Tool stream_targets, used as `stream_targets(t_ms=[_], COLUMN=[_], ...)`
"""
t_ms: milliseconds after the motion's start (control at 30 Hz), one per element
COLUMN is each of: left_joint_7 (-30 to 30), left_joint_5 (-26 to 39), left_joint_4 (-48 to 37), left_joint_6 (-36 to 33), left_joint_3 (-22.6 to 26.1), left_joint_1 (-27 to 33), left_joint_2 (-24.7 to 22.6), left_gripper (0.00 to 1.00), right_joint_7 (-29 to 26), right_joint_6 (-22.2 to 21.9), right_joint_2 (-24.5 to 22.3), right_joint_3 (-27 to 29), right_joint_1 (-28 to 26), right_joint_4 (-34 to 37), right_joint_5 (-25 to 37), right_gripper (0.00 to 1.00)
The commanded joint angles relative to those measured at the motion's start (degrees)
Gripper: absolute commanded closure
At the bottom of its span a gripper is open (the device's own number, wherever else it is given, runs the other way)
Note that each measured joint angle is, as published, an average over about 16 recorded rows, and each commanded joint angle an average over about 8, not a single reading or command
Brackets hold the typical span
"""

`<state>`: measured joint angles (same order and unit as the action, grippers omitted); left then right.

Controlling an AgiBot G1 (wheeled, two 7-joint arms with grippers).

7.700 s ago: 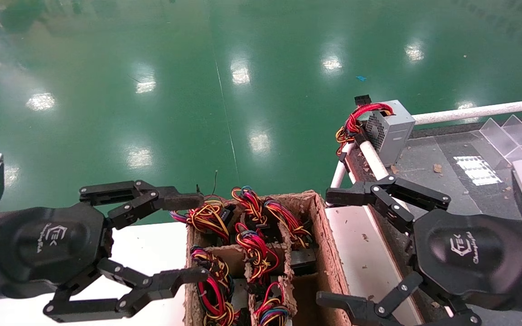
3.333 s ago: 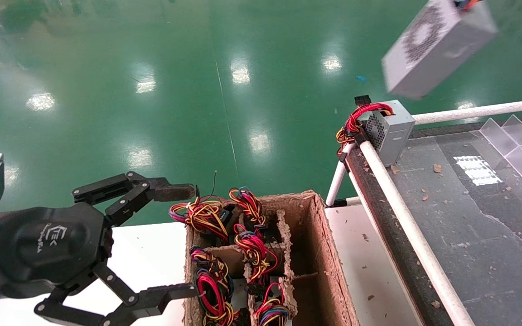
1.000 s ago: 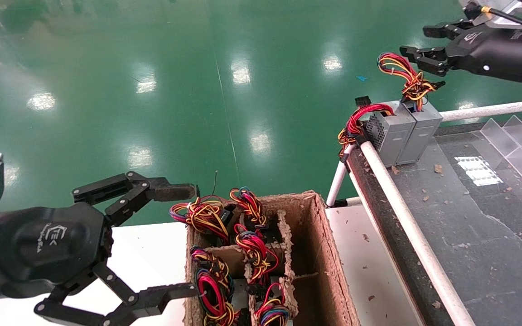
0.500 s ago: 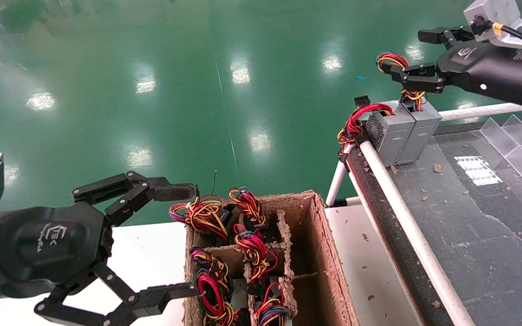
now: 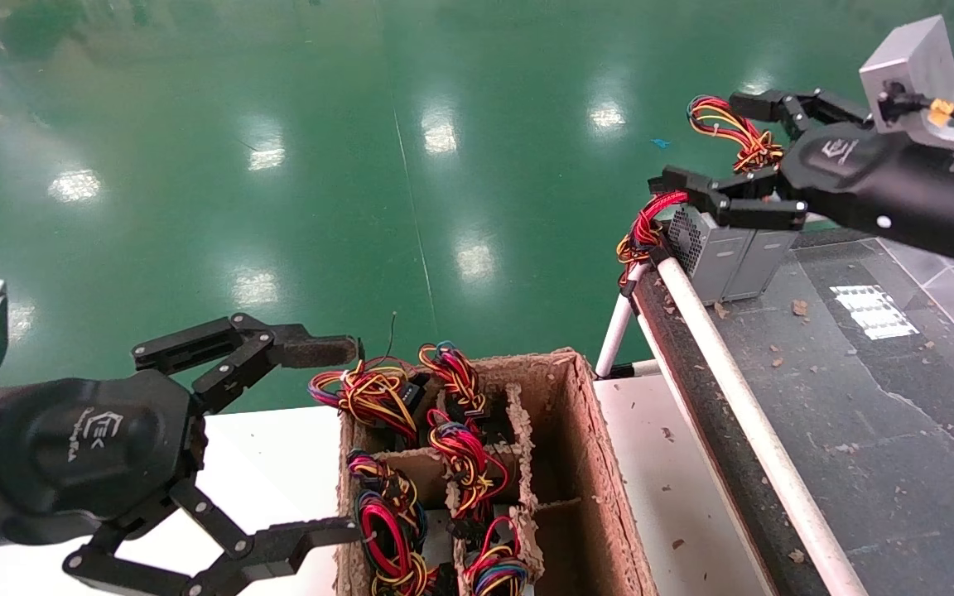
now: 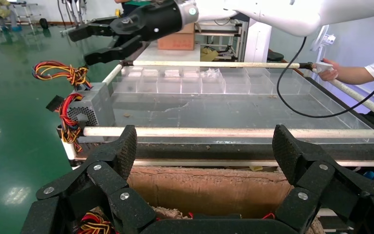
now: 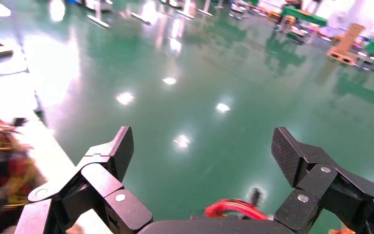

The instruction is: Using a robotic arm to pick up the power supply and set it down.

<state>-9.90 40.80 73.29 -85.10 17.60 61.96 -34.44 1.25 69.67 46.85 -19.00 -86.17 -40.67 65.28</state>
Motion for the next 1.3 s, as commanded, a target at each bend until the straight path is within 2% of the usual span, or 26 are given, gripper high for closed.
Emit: stream_targets(t_ms=[33, 900, 1100, 1300], left_joint_7=[0.0, 0.0, 0.0, 0.0], left_joint_5=[0.0, 0.0, -0.1, -0.1], left_joint_4=[0.0, 0.0, 0.0, 0.0], left_joint_6=[0.0, 0.0, 0.0, 0.1], left_joint_3=[0.0, 0.1, 0.1, 0.1], left_joint_1=[0.0, 0.0, 0.0, 0.0], left_joint_2=[0.0, 0.0, 0.0, 0.0], left_gripper=[0.0, 0.0, 0.0, 0.0], right_joint_7=[-0.8, -10.9, -12.2, -12.4], right_joint_6=[1.1, 14.6, 16.6, 16.8], right_joint_2=[-0.8, -10.8, -12.2, -12.5], right_joint_3=[0.2, 2.7, 3.1, 3.2], right_joint_1=[1.6, 22.4, 25.5, 25.9], right_joint_4=[-2.2, -30.0, -34.1, -34.6], right_joint_5=[-1.5, -21.3, -24.3, -24.8], right_gripper=[0.0, 0.0, 0.0, 0.0])
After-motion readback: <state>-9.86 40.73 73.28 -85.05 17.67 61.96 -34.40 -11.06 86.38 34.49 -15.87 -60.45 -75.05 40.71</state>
